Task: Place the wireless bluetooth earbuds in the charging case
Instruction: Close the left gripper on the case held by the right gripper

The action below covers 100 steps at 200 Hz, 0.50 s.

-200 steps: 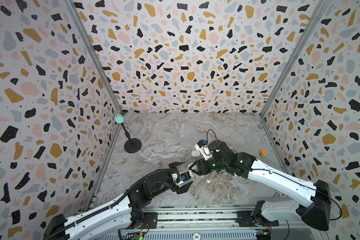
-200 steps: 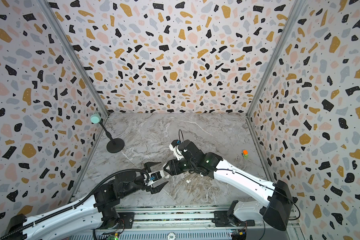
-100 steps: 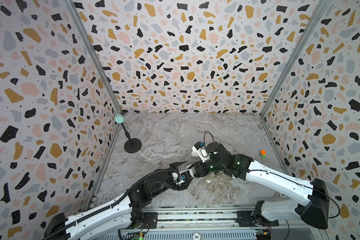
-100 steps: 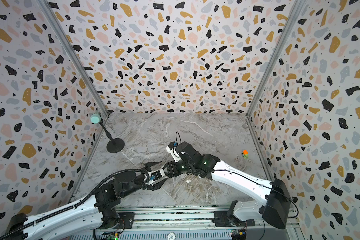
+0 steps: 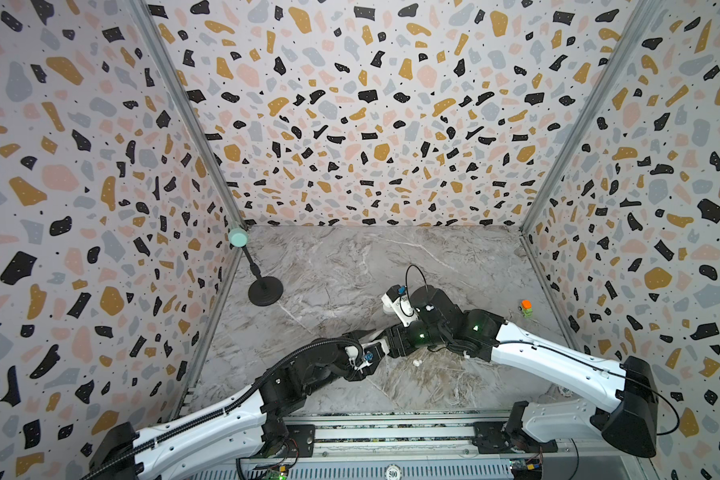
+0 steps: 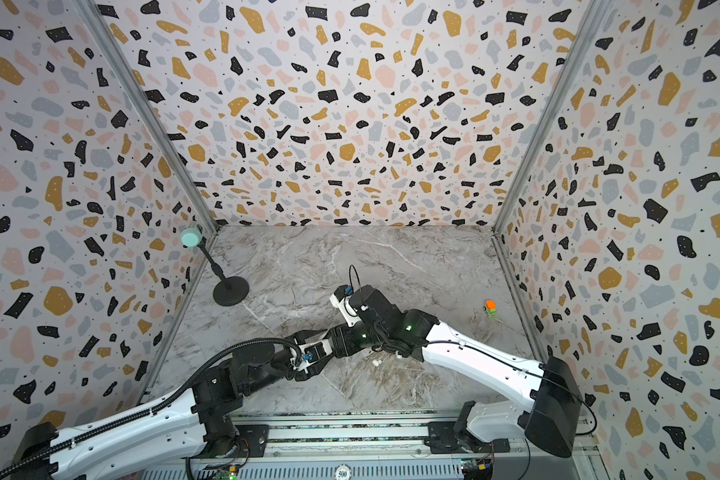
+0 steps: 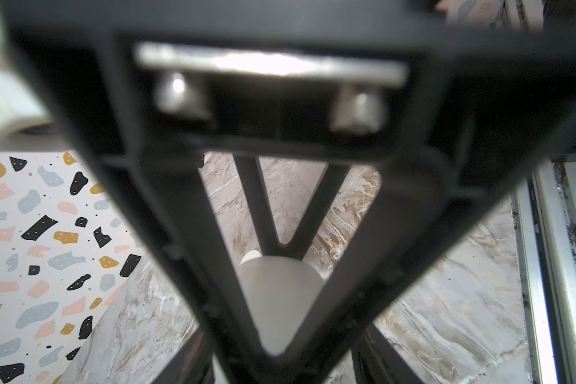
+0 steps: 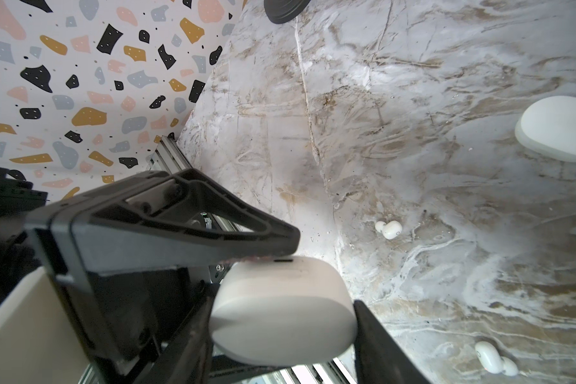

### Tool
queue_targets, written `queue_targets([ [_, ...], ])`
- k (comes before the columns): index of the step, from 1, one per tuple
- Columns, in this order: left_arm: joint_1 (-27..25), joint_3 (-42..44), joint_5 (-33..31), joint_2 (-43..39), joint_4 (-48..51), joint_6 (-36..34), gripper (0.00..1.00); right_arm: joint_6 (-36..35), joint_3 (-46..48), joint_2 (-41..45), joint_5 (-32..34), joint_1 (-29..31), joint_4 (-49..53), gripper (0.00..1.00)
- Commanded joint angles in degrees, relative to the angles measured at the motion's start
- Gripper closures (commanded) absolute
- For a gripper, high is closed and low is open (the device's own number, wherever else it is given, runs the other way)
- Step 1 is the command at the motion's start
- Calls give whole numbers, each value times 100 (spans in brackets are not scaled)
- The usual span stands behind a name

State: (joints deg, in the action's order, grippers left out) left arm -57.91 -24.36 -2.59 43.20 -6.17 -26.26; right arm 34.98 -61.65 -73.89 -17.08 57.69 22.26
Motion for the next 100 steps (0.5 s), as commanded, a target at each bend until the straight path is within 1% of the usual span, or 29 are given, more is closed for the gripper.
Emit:
queue_targets([
  [1,-36,-21,-57,-24,-138,-63,40,-70,-40,37,78,45,-54,100],
  [100,-71,-16,-106,-11,-119,-108,47,-62,-84,-20,71,121,-64,100],
])
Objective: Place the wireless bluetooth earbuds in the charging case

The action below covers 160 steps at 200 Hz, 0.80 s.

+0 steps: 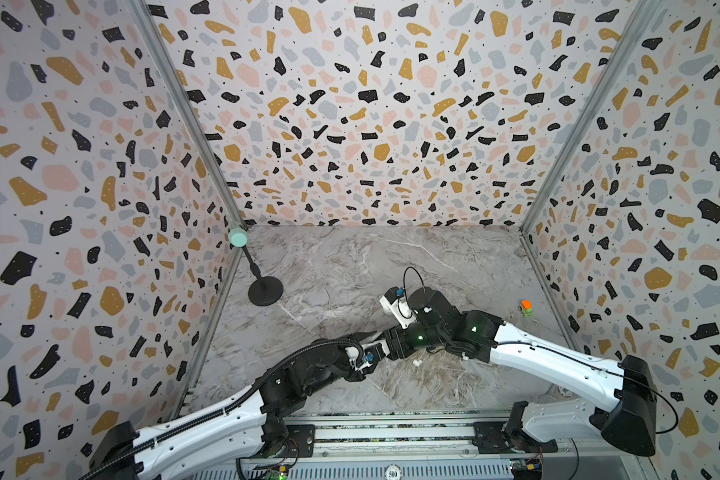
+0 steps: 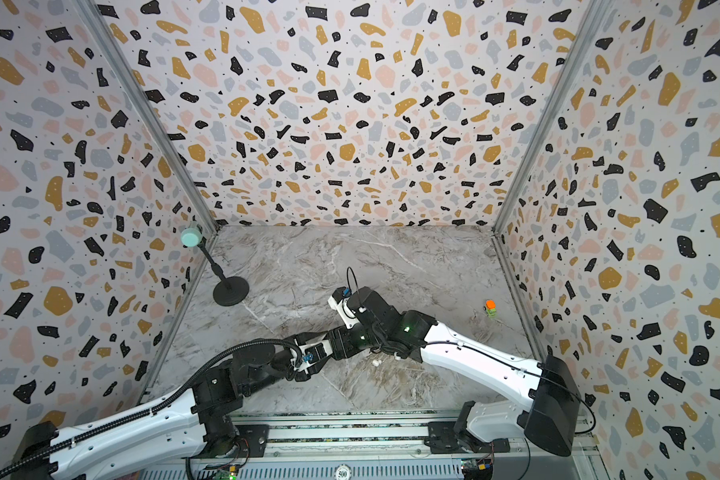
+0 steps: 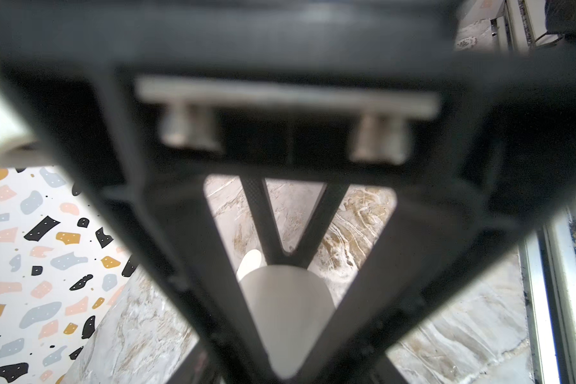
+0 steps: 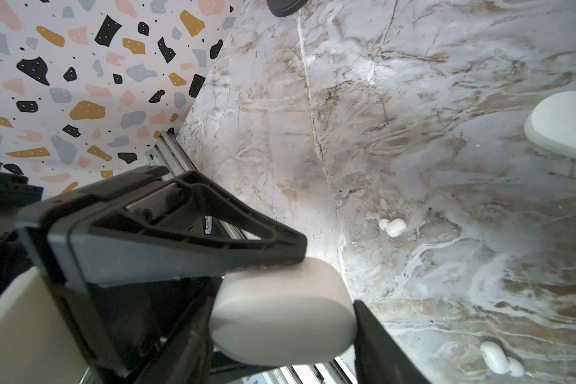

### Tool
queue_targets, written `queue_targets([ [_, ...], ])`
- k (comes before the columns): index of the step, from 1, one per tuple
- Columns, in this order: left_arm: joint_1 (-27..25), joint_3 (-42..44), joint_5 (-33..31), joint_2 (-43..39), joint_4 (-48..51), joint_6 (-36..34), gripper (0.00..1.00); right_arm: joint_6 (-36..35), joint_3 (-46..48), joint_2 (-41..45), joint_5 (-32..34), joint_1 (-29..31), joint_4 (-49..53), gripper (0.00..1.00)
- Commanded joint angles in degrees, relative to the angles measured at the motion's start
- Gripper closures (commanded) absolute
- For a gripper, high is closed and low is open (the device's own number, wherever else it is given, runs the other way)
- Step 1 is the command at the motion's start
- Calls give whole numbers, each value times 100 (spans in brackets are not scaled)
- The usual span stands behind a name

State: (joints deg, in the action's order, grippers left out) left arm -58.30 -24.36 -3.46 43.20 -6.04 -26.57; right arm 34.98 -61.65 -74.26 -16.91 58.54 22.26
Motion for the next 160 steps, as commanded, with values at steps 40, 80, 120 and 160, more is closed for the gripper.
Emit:
queue_targets([
  [40,-50,-32,55,-14,11,-83,45,-53,-93,52,141,39,-40,100],
  [80,-109,-62,44,48,165,-146,43,-53,-110,71,153,34,-38,100],
  [120,-115,-50,-53,6,93,-208,47,-53,-91,69,103,39,-57,100],
  [160,-120,-20,-117,-22,38,-226,50,-36,-70,52,56,43,-91,100],
])
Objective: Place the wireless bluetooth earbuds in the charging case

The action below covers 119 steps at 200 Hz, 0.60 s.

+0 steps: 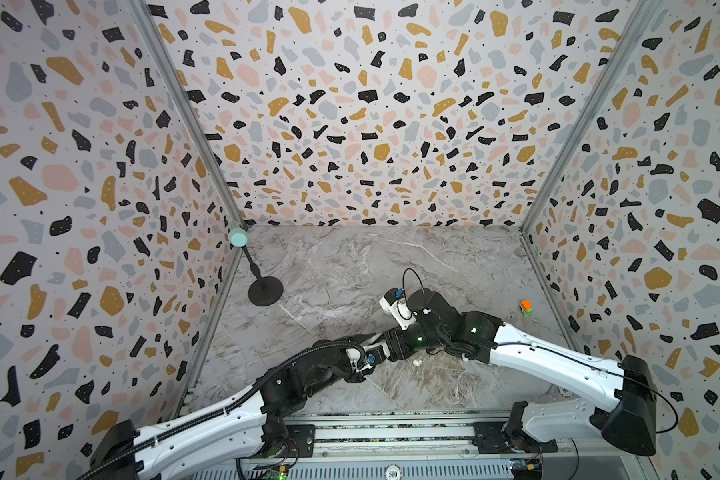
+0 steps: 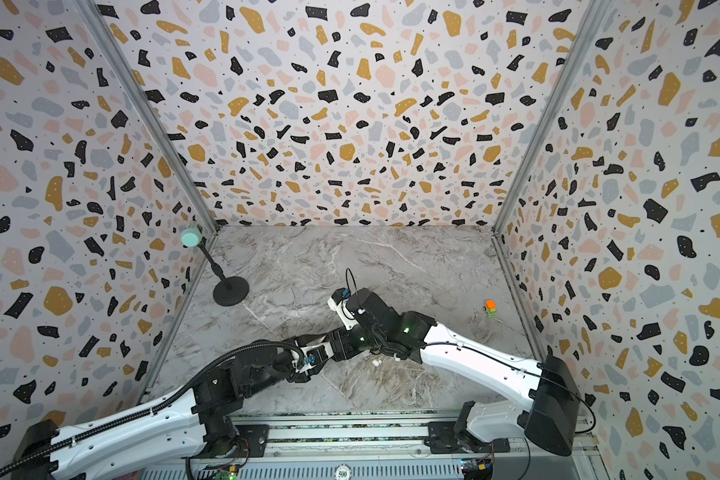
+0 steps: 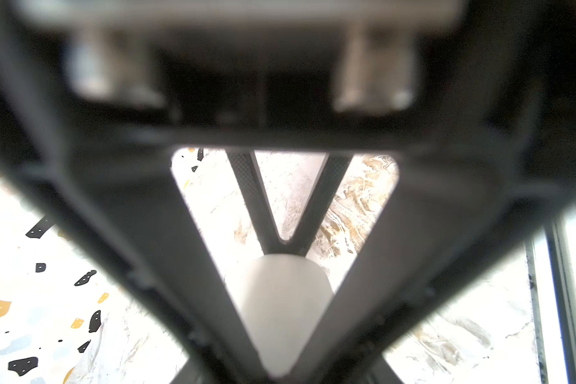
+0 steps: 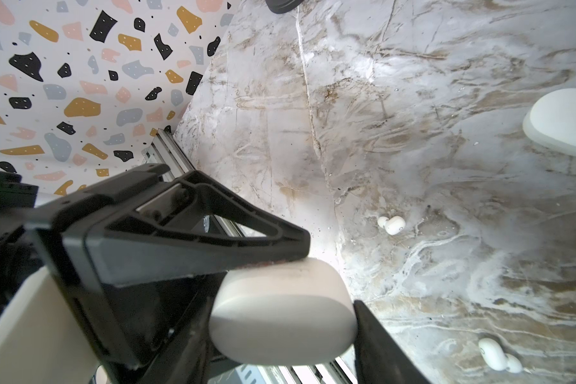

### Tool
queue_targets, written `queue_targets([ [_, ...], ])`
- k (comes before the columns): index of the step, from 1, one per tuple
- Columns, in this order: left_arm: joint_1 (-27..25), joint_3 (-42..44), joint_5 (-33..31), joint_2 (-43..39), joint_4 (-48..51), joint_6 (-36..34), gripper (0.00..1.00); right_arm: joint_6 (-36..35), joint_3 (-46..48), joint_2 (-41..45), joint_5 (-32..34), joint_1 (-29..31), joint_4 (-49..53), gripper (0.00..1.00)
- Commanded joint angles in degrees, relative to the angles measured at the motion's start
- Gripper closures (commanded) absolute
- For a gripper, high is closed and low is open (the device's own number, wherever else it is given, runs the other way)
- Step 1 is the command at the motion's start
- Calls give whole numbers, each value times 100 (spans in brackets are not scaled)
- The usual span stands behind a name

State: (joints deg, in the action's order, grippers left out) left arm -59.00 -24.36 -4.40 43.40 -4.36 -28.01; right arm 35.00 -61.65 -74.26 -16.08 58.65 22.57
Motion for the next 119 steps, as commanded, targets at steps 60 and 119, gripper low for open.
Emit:
queue_targets([
  [60,-49,-16,-50,-67,-185,-84,56,-29,-60,48,-95,66,-180,100],
  [119,-50,-21,-78,-110,-307,-82,64,6,-32,-26,-162,108,-226,100],
])
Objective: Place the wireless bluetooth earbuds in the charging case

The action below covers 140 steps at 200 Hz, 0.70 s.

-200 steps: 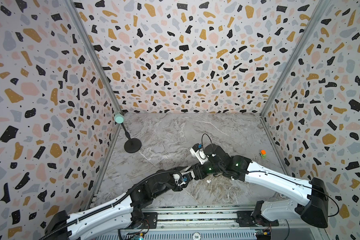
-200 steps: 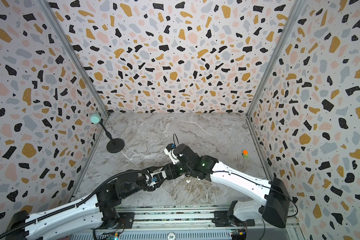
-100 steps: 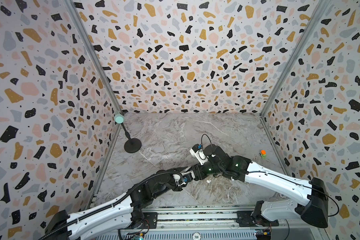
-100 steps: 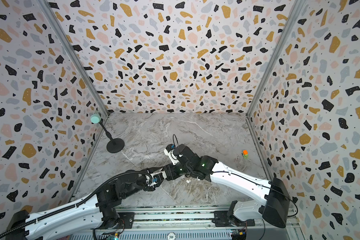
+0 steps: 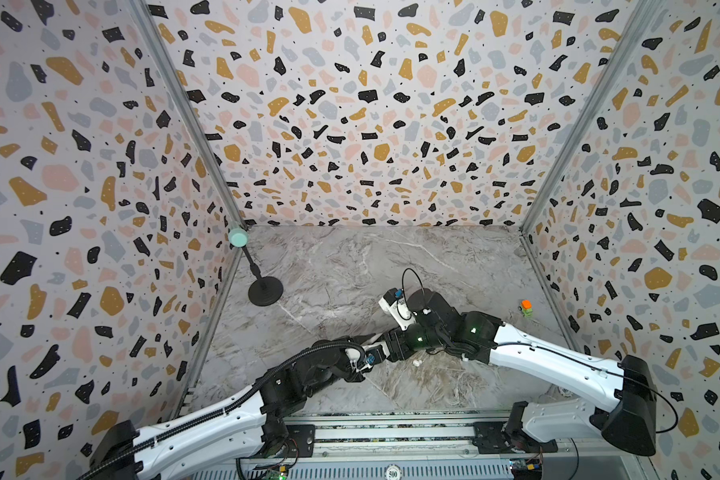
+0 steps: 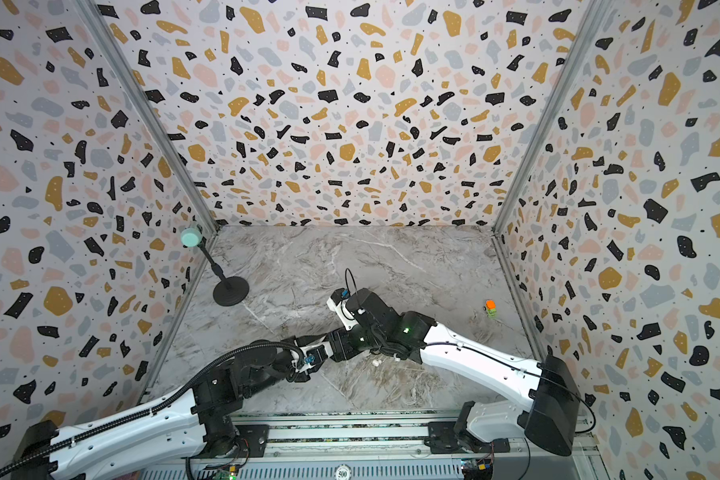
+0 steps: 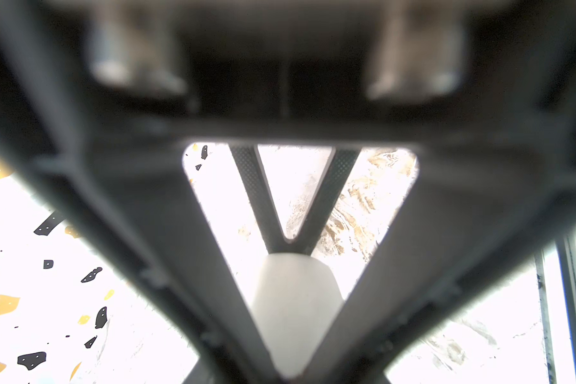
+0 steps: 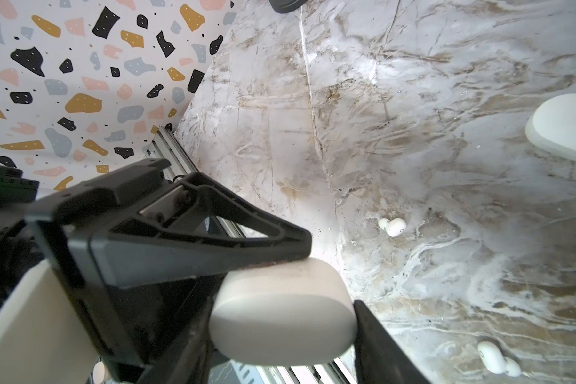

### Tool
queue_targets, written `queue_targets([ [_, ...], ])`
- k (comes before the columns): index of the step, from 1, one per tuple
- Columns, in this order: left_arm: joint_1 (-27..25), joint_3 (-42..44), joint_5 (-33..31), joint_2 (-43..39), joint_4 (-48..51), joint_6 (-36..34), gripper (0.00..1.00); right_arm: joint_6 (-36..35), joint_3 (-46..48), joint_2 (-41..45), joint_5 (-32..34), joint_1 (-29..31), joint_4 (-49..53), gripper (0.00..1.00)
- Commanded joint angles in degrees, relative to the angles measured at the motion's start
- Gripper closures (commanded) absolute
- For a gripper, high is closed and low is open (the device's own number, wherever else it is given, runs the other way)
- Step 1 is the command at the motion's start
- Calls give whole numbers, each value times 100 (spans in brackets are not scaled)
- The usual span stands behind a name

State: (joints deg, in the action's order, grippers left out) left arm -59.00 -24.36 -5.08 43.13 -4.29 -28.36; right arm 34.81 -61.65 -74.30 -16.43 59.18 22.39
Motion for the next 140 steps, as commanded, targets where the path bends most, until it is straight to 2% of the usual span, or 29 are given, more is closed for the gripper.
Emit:
queue_targets([
  [1,-50,-24,-10,-85,-316,-47,64,26,-32,-22,-125,53,-209,100],
  [9,-50,-17,-32,-111,-347,-46,67,44,-21,-22,-124,53,-218,100],
  [27,-50,-16,-54,-154,-378,-81,77,57,-10,-16,-144,53,-228,88],
  [54,-50,-16,-112,-208,-457,-101,92,79,22,-3,-176,54,-268,78],
  [70,-48,-16,-125,-226,-486,-106,97,79,30,-1,-177,59,-275,71],
  [84,-50,-10,-99,-233,-480,-117,100,79,30,3,-194,57,-281,66],
  [114,-50,1,-81,-246,-482,-144,100,79,30,34,-187,54,-279,57],
  [140,-50,-7,-97,-254,-476,-159,100,79,8,40,-195,52,-262,44],
])
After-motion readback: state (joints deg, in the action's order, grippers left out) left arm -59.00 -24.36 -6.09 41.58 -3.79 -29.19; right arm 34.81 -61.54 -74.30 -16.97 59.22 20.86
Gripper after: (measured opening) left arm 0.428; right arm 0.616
